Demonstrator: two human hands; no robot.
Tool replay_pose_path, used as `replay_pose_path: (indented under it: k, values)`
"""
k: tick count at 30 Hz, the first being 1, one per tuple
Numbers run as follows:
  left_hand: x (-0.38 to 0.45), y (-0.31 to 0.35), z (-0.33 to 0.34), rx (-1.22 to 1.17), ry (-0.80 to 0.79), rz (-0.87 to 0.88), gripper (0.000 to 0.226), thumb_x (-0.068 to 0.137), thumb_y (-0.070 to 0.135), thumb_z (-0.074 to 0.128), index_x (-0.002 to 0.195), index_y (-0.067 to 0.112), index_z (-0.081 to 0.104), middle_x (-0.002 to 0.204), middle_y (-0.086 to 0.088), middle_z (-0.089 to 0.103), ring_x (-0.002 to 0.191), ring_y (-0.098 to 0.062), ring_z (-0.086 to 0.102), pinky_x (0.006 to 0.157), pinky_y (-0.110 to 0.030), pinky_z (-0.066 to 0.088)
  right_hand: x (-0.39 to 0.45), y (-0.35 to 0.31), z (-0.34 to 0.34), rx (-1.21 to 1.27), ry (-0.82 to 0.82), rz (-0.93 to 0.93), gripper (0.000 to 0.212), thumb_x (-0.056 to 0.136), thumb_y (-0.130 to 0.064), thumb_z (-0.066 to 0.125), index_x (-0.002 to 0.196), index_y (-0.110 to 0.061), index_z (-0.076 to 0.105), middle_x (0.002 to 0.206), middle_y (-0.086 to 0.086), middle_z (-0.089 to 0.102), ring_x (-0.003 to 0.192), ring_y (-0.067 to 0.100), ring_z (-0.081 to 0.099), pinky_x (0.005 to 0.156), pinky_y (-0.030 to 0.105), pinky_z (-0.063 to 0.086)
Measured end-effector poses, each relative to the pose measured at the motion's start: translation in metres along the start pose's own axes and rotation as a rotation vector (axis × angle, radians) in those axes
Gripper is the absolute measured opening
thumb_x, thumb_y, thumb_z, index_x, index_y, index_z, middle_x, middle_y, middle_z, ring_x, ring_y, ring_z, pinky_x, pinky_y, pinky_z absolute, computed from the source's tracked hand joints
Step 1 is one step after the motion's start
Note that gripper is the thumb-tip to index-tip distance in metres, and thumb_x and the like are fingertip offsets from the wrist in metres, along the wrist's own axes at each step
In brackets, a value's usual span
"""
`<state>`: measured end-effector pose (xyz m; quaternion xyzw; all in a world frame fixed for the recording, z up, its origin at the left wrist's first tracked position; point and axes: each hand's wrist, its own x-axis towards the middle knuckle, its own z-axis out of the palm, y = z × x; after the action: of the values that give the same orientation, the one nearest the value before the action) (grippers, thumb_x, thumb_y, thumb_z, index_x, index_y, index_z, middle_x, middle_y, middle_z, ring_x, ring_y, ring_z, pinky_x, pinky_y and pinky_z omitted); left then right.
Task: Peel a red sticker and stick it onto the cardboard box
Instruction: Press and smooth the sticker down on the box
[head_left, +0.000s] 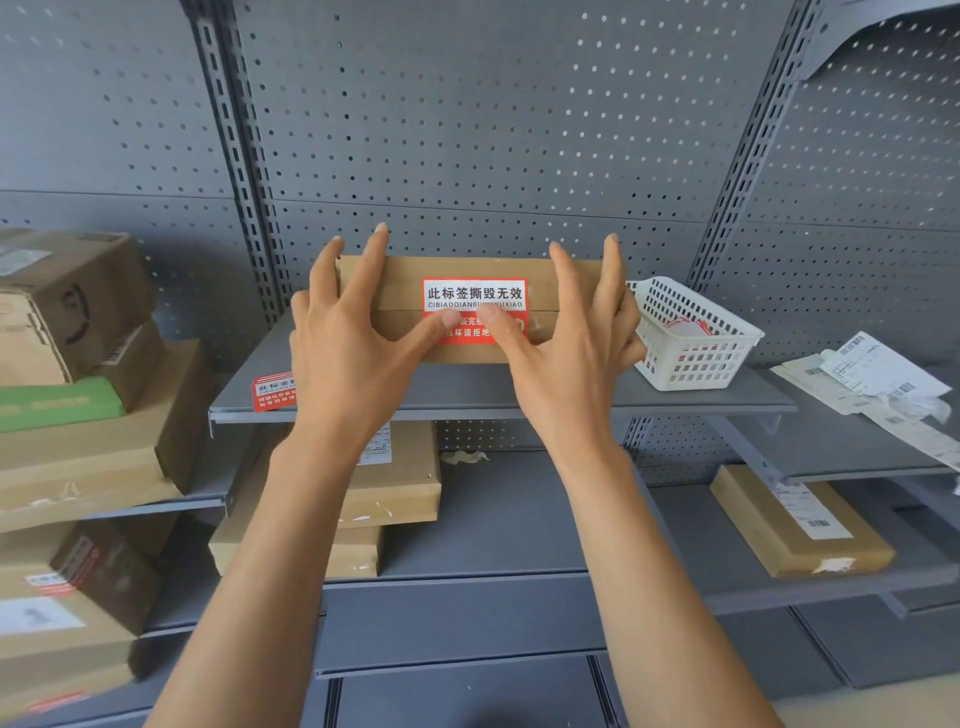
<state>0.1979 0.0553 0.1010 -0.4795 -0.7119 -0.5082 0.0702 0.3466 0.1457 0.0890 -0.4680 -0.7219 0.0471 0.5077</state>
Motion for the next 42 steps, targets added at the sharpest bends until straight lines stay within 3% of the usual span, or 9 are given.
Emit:
replay_pose_path:
  k: [9, 13, 15, 18, 21, 27, 36, 42]
  values:
    - [0.003, -0.014, -0.004, -0.066, -0.046, 0.037, 0.069, 0.096, 0.052, 0.062, 0.157, 0.047, 0.031, 0.172, 0.001, 0.012, 0.149, -0.025, 0.024, 0.112, -0.032, 0.020, 0.010, 0.008, -0.009, 0.096, -0.046, -0.082, 0.054, 0.097, -0.051, 0.059, 0.147, -0.033, 0.051, 0.170, 0.002, 0.018, 0.147, 0.036, 0.024, 0.109, 0.056, 0.023]
    - [0.004, -0.017, -0.004, -0.051, -0.050, 0.054, 0.058, 0.103, 0.049, 0.053, 0.156, 0.048, 0.030, 0.173, -0.001, 0.008, 0.150, -0.029, 0.023, 0.119, -0.042, 0.023, 0.011, 0.007, -0.009, 0.085, -0.050, -0.103, 0.048, 0.103, -0.044, 0.049, 0.150, -0.034, 0.047, 0.171, 0.002, 0.015, 0.149, 0.036, 0.023, 0.111, 0.057, 0.021]
    - [0.003, -0.014, -0.003, -0.047, -0.039, 0.045, 0.062, 0.099, 0.058, 0.052, 0.156, 0.049, 0.030, 0.173, -0.001, 0.009, 0.151, -0.029, 0.023, 0.121, -0.049, 0.025, 0.009, 0.004, -0.008, 0.064, -0.047, -0.093, 0.055, 0.099, -0.054, 0.048, 0.151, -0.034, 0.045, 0.172, 0.002, 0.013, 0.151, 0.036, 0.020, 0.112, 0.058, 0.019]
    - [0.000, -0.003, 0.000, 0.007, -0.005, 0.015, 0.090, 0.077, 0.080, 0.061, 0.156, 0.050, 0.030, 0.173, 0.000, 0.012, 0.150, -0.026, 0.026, 0.117, -0.046, 0.029, 0.005, -0.004, -0.007, -0.011, -0.063, -0.049, 0.084, 0.082, -0.078, 0.053, 0.154, -0.037, 0.038, 0.173, 0.000, 0.006, 0.154, 0.037, 0.013, 0.113, 0.057, 0.017]
    - [0.000, 0.003, 0.002, 0.097, 0.023, 0.027, 0.108, 0.062, 0.090, 0.061, 0.157, 0.048, 0.028, 0.172, -0.002, 0.015, 0.144, -0.030, 0.034, 0.112, -0.049, 0.036, 0.004, -0.004, -0.006, -0.065, -0.069, -0.054, 0.099, 0.074, -0.085, 0.055, 0.156, -0.037, 0.032, 0.173, 0.001, 0.001, 0.154, 0.039, 0.012, 0.112, 0.057, 0.019]
    - [0.003, -0.002, 0.005, 0.100, 0.027, 0.054, 0.104, 0.066, 0.086, 0.063, 0.157, 0.047, 0.030, 0.170, -0.004, 0.019, 0.143, -0.031, 0.035, 0.111, -0.051, 0.038, 0.008, 0.003, -0.005, -0.039, -0.096, -0.073, 0.098, 0.076, -0.084, 0.057, 0.158, -0.038, 0.029, 0.173, 0.002, 0.000, 0.154, 0.039, 0.011, 0.113, 0.058, 0.018]
    - [0.009, -0.012, 0.001, 0.025, 0.000, 0.070, 0.093, 0.077, 0.069, 0.072, 0.158, 0.045, 0.031, 0.169, -0.003, 0.021, 0.148, -0.028, 0.030, 0.117, -0.045, 0.031, 0.016, 0.014, -0.008, 0.076, -0.118, -0.128, 0.080, 0.088, -0.066, 0.061, 0.156, -0.033, 0.037, 0.172, 0.001, 0.010, 0.154, 0.036, 0.015, 0.115, 0.058, 0.015]
    - [0.012, -0.020, -0.001, -0.033, -0.032, 0.068, 0.081, 0.087, 0.055, 0.072, 0.157, 0.045, 0.032, 0.168, 0.001, 0.020, 0.145, -0.023, 0.028, 0.115, -0.033, 0.026, 0.021, 0.022, -0.009, 0.216, -0.118, -0.159, 0.060, 0.096, -0.036, 0.061, 0.153, -0.028, 0.044, 0.171, 0.001, 0.016, 0.155, 0.028, 0.019, 0.117, 0.052, 0.016]
